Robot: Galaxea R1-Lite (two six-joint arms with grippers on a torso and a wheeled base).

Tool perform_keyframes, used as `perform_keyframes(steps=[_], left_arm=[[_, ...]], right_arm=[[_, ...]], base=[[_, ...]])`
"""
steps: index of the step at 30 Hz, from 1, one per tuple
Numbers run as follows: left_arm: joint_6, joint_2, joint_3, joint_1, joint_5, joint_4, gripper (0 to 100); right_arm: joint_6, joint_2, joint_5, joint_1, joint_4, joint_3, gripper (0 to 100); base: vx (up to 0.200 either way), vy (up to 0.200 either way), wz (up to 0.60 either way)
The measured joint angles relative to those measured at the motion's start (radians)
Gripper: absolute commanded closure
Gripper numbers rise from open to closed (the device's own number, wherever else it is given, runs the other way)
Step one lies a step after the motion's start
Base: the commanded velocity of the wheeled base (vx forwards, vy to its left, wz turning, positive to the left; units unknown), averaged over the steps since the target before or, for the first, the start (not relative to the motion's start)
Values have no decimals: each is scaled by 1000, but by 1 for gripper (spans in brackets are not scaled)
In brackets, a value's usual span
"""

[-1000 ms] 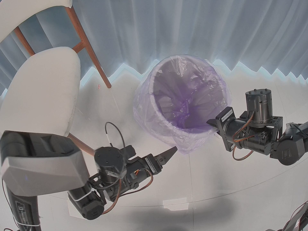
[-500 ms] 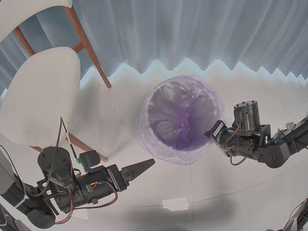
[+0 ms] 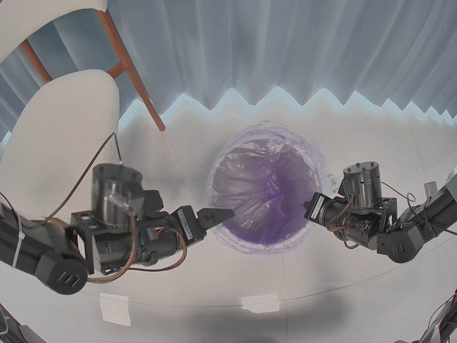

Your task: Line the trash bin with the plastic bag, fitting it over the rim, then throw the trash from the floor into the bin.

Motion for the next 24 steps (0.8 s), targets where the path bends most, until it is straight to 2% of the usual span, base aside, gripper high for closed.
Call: perform_keyframes(steps=[5, 9, 13, 22, 23, 24], left_arm=[[0, 64, -179, -3, 84, 245, 0], [0, 138, -291, -17, 164, 368, 0], [-2, 218, -360, -29, 213, 389, 0], [-9, 336, -421, -45, 261, 391, 0], [-10, 343, -423, -45, 262, 391, 100], [-10, 347, -423, -46, 263, 391, 100]], right_arm=[[-99, 3, -19, 11, -106, 56, 100], [-149, 5, -28, 20, -165, 89, 100], [-167, 8, -33, 25, -189, 105, 100], [-170, 8, -35, 28, -199, 111, 100], [-170, 8, -35, 29, -203, 110, 100], [-170, 8, -35, 29, -205, 110, 100]], base=[[0, 0, 0], [0, 0, 0], [0, 0, 0], [0, 0, 0], [0, 0, 0], [0, 0, 0]])
